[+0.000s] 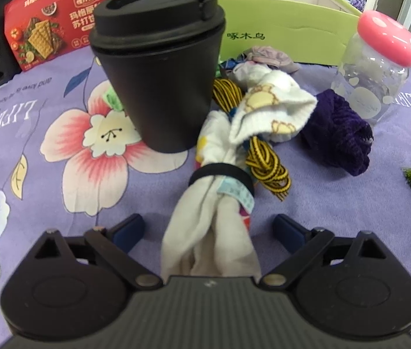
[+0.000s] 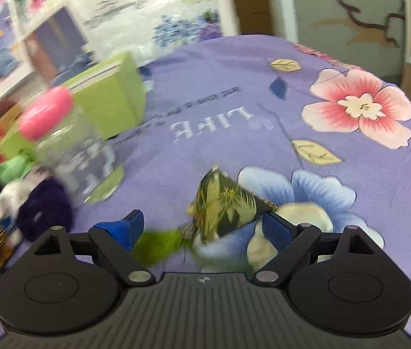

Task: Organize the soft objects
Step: 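Grasp the zongzi sachet with the right tool while the left tool grasps the white sock, then carry the sachet and sock into the green box and release both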

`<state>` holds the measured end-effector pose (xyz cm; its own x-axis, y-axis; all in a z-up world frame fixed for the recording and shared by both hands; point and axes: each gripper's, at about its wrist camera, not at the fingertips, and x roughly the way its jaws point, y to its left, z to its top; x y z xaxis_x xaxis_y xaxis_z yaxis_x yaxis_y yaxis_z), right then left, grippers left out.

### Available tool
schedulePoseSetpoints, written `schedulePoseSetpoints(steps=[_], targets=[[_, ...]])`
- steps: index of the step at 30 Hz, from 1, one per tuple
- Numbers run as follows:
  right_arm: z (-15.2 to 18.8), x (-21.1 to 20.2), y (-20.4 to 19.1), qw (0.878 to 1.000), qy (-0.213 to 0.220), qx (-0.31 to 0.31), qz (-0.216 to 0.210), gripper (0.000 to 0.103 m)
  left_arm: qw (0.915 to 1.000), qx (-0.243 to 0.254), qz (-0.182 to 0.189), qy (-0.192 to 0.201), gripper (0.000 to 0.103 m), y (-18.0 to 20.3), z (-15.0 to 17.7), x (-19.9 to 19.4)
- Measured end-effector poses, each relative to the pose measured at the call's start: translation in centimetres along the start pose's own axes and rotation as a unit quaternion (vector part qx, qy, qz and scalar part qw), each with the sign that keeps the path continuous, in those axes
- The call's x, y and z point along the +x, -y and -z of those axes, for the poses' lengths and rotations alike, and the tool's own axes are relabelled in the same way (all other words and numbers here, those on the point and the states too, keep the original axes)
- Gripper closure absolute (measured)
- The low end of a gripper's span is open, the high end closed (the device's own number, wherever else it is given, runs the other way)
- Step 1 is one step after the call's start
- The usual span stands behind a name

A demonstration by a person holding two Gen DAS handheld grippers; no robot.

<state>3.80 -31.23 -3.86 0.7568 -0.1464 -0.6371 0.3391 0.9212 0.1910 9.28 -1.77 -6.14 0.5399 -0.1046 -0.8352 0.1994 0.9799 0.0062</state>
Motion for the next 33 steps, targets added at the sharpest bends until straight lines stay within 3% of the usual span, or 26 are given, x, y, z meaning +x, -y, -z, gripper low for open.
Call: schedulePoseSetpoints(steps=[3, 6, 10, 14, 16, 17, 18, 19, 20, 21, 27, 33], targets=[[0.0, 1.5, -1.8, 0.998, -0.009, -0.047, 0.051, 0.025, 1.0000, 0.003, -0.003, 0.001, 0.007, 0.1, -0.1, 0.0], [1.6, 1.1, -3.0, 0.992, 0.010, -0.095, 0.079, 0.025, 1.0000, 0.000, 0.004, 0.001, 0.007, -0.1, -0.1, 0.1], [0.8, 1.2, -2.1, 0.994, -0.009, -0.094, 0.061, 0.024, 1.0000, 0.005, 0.006, 0.003, 0.007, -0.2, -0.2, 0.1], [1.2, 1.0, -2.0, 0.993, -0.002, -0.107, 0.051, 0.026, 0.9998, -0.006, 0.012, 0.012, 0.007, -0.5, 0.0, 0.1], [1.5, 0.6, -2.1, 0.993, 0.010, -0.111, 0.047, 0.034, 0.9997, -0.008, 0.012, 0.018, 0.014, -0.5, 0.1, -0.1], [1.7, 0.3, -2.1, 0.993, 0.017, -0.112, 0.045, 0.047, 0.9996, -0.008, 0.010, 0.024, 0.028, -0.6, 0.1, -0.4], [1.7, 0.0, -1.9, 0.993, 0.025, -0.109, 0.041, 0.074, 0.9995, -0.006, 0.009, 0.031, 0.049, -0.7, 0.3, -0.8], [1.8, -0.2, -1.6, 0.994, 0.029, -0.103, 0.033, 0.075, 0.9994, -0.005, 0.009, 0.034, 0.059, -0.9, 0.3, -1.2], [1.8, -0.4, -1.2, 0.994, 0.031, -0.097, 0.024, 0.077, 0.9994, -0.009, 0.015, 0.031, 0.077, -1.2, 0.3, -1.5], [1.8, -0.6, -0.9, 0.995, 0.033, -0.093, 0.018, 0.078, 0.9992, -0.017, 0.021, 0.029, 0.082, -1.5, 0.3, -1.9], [2.5, -4.6, -0.6, 0.994, 0.058, -0.088, -0.026, 0.079, 0.9971, -0.033, 0.062, 0.030, 0.086, -3.7, 2.3, -6.2], [2.8, -8.4, -3.1, 0.987, 0.085, -0.106, -0.091, 0.079, 0.9956, -0.041, 0.058, 0.062, 0.086, -5.8, 4.0, -12.1]])
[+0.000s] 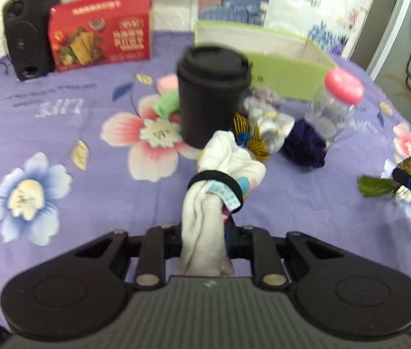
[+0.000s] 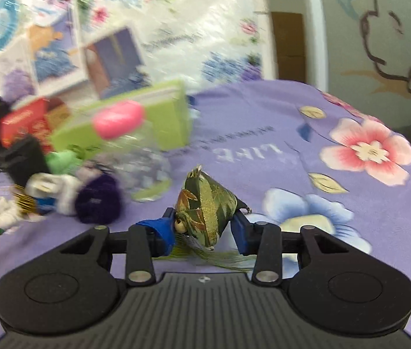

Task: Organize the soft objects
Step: 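Carry the sachet and sock into the green box and release both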

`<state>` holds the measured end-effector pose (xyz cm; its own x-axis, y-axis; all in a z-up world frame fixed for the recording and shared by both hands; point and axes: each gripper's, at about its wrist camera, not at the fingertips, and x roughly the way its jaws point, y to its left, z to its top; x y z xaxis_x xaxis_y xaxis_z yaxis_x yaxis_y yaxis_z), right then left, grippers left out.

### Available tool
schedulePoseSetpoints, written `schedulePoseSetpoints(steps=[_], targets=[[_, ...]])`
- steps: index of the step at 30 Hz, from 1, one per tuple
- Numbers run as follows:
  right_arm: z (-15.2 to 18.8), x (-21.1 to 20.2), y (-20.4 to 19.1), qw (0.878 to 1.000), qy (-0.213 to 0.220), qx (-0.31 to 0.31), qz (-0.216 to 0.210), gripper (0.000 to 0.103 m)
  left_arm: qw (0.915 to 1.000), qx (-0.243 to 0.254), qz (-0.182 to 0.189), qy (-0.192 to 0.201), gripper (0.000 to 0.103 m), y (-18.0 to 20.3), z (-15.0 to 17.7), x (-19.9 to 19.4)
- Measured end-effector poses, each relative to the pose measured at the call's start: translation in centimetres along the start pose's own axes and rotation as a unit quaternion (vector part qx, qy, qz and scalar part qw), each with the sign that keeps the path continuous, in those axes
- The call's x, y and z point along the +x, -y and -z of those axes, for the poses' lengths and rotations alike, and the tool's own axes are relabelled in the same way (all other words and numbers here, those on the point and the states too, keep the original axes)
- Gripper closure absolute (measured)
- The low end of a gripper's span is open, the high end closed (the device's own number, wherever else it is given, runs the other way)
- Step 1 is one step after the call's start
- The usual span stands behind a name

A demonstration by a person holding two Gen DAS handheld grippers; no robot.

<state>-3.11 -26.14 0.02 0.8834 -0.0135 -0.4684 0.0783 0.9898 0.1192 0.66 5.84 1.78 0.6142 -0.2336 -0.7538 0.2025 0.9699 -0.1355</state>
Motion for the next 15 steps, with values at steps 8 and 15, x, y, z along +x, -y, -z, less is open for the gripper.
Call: schedulePoseSetpoints(steps=[8, 15], targets=[[-8.3, 0.4, -5.8, 0.989, 0.082, -0.089, -0.085, 0.078, 0.9947, 0.032, 0.048, 0.085, 0.086, 1.7, -8.0, -3.5], [-18.5, 8.6, -6.8, 0.983, 0.067, -0.131, -0.109, 0.078, 0.9921, 0.056, 0.082, 0.077, 0.086, 2.5, -20.6, 3.0]])
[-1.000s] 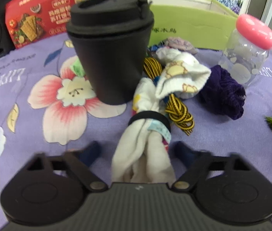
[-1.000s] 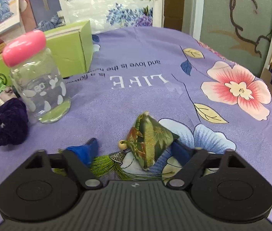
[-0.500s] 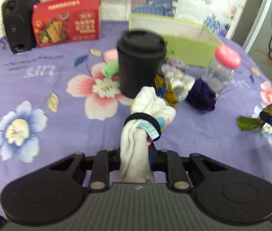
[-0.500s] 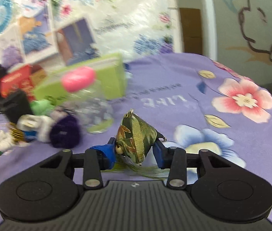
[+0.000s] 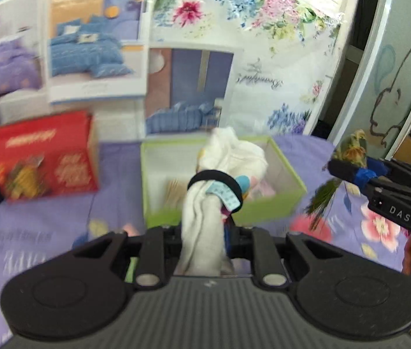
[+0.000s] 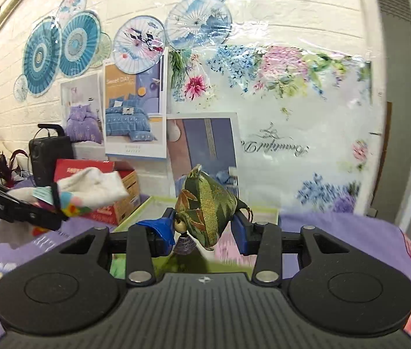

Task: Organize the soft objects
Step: 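Carry the sachet and sock into the green box and release both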

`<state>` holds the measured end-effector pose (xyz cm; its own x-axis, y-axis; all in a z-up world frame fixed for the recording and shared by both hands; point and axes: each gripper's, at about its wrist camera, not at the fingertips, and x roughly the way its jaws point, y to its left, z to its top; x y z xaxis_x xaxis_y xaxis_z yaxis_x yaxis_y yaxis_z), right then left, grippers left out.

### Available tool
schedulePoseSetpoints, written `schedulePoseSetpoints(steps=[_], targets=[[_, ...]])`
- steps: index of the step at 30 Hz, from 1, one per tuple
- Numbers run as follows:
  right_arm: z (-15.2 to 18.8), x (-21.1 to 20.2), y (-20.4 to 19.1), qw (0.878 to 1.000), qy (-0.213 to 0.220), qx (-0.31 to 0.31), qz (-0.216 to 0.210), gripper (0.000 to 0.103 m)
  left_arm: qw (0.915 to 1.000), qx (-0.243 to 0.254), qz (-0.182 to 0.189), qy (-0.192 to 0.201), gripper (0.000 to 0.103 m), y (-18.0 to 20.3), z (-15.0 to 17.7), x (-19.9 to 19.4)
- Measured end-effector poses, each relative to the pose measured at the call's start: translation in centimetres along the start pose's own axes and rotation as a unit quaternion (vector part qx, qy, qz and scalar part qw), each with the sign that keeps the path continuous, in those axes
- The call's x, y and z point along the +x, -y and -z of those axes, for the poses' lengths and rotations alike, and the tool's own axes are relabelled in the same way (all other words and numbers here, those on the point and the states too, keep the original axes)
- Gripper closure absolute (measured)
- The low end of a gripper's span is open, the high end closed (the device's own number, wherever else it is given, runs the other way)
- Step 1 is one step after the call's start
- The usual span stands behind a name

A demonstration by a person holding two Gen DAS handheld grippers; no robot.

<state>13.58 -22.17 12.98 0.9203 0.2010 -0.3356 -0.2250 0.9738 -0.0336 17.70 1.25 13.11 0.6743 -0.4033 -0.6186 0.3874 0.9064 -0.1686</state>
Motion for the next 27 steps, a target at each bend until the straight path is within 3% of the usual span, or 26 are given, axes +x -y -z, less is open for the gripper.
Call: schedulePoseSetpoints(steps=[5, 10, 14, 16, 19, 27], targets=[[-2.3, 8.5, 2.5, 0.999, -0.050, 0.002, -0.006, 0.078, 0.9997, 0.016, 0.007, -0.019, 0.086, -1.5, -5.3, 7.3], [-1.0, 15.4, 3.7, 0.993, -0.112, 0.003, -0.020, 0.077, 0.9961, 0.051, 0.023, -0.069, 0.084, -1.9, -6.8, 14.4], [0.5, 18.1, 4.7, 0.984, -0.165, 0.054, -0.040, 0.074, 0.9904, 0.060, 0.023, -0.122, 0.034, -2.5, -6.3, 18.6], [1.0, 18.3, 5.0, 0.982, -0.179, 0.058, -0.030, 0.072, 0.9924, 0.047, 0.021, -0.112, 0.035, -3.0, -6.1, 18.7], [1.0, 17.4, 5.0, 0.986, -0.164, 0.039, -0.006, 0.070, 0.9946, 0.025, 0.020, -0.099, 0.035, -3.6, -6.4, 17.7], [-1.1, 12.3, 3.9, 0.991, -0.129, 0.038, -0.008, 0.065, 0.9974, 0.010, -0.025, -0.067, 0.035, -3.2, -5.5, 12.0]])
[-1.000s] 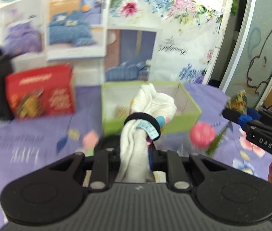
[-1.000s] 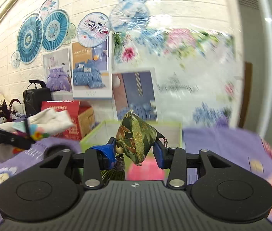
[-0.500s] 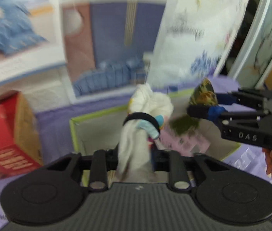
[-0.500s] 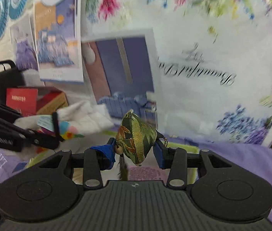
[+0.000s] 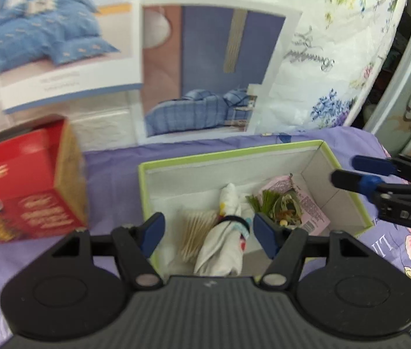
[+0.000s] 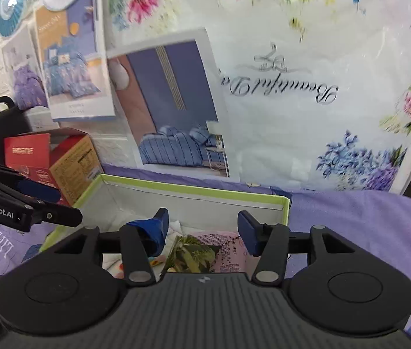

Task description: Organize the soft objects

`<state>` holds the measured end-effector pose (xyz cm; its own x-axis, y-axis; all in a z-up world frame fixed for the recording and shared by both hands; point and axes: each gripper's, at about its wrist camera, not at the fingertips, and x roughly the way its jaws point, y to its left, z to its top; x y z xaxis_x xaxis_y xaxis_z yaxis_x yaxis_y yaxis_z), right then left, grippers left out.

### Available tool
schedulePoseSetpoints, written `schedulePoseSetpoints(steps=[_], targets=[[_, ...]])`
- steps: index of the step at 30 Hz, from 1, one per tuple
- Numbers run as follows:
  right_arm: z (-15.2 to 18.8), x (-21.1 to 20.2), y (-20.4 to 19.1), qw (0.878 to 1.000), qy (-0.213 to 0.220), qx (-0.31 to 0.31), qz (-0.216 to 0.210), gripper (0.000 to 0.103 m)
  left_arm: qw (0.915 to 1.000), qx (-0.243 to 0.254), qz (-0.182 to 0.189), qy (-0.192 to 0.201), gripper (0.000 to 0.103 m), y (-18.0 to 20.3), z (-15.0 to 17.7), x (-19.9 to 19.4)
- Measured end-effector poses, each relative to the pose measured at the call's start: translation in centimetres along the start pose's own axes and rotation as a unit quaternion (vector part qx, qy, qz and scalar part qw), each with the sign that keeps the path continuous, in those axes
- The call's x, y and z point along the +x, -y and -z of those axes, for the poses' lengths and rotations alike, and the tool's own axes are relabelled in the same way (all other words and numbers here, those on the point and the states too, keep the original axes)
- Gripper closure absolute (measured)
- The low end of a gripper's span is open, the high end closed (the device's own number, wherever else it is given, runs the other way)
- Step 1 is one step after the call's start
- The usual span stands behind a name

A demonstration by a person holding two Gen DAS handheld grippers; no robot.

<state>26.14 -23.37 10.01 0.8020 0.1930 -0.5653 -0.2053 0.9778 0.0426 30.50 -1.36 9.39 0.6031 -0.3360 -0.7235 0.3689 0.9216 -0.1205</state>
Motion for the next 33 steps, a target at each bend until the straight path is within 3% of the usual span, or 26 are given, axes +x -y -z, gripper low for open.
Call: schedulePoseSetpoints(steps=[3, 10, 19, 27, 30, 33], targets=[[0.8, -3.2, -1.1, 1.000, 0.011, 0.000, -0.003, 0.064, 0.9994, -0.008, -0.025, 0.024, 0.033, 0.6, 2.1, -3.5], [4.3, -10.6, -4.0, 0.999, 0.038, -0.008, 0.004, 0.061, 0.9976, -0.029, -0.027, 0.057, 0.033, 1.9, 7.4, -10.4], [11.2, -16.4, -5.1, 0.998, 0.047, 0.035, 0.011, 0.058, 0.9958, -0.046, -0.029, 0.074, 0.032, 3.1, 14.7, -15.3], [18.9, -13.3, -5.3, 0.993, -0.005, 0.111, 0.033, 0.056, 0.9900, -0.115, -0.072, 0.040, 0.031, 0.2, 22.9, -14.6], [19.9, -11.1, -5.9, 0.990, -0.019, 0.138, 0.028, 0.056, 0.9872, -0.141, -0.073, 0.018, 0.031, -1.4, 25.5, -13.8], [19.2, -9.3, -6.7, 0.985, -0.007, 0.168, 0.048, 0.056, 0.9850, -0.157, -0.071, 0.005, 0.031, -2.7, 26.8, -13.3]])
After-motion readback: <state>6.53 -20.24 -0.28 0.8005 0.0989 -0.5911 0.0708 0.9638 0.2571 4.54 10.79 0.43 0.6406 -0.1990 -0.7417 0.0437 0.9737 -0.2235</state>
